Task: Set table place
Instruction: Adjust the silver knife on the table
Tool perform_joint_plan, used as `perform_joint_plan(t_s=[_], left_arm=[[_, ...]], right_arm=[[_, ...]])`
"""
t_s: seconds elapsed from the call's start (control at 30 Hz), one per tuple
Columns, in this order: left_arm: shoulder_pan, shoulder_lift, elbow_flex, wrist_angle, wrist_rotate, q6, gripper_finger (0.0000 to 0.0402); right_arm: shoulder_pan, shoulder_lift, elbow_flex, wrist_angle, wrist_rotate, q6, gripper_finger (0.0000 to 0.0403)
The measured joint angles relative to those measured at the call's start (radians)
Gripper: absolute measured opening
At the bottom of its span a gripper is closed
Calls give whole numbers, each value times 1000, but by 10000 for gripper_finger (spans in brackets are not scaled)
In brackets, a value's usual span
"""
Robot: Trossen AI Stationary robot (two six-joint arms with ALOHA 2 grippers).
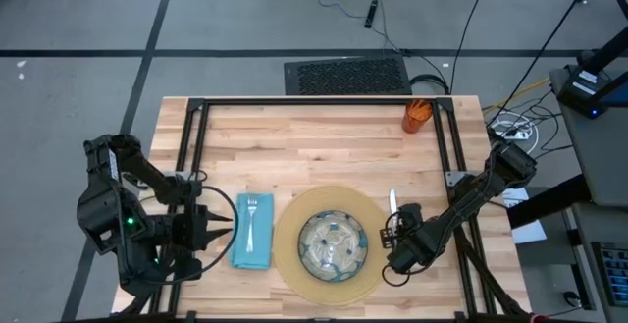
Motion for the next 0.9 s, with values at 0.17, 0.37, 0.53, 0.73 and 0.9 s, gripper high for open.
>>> perform_joint_plan(t_s=[0.17,0.37,0.53,0.73,0.9], left_arm=[[0,0,0,0,-7,0,66],[0,0,0,0,-7,-1,66],[0,0,0,0,-7,-1,66],[0,0,0,0,-7,-1,66],[0,0,0,0,-7,-1,66]], right_arm=[[0,25,0,34,48,-11,39],[-6,77,0,86,72,-37,64],[-6,117,0,99,65,-32,104],[-21,131,0,106,65,-38,125],[-43,131,0,108,46,-63,116]])
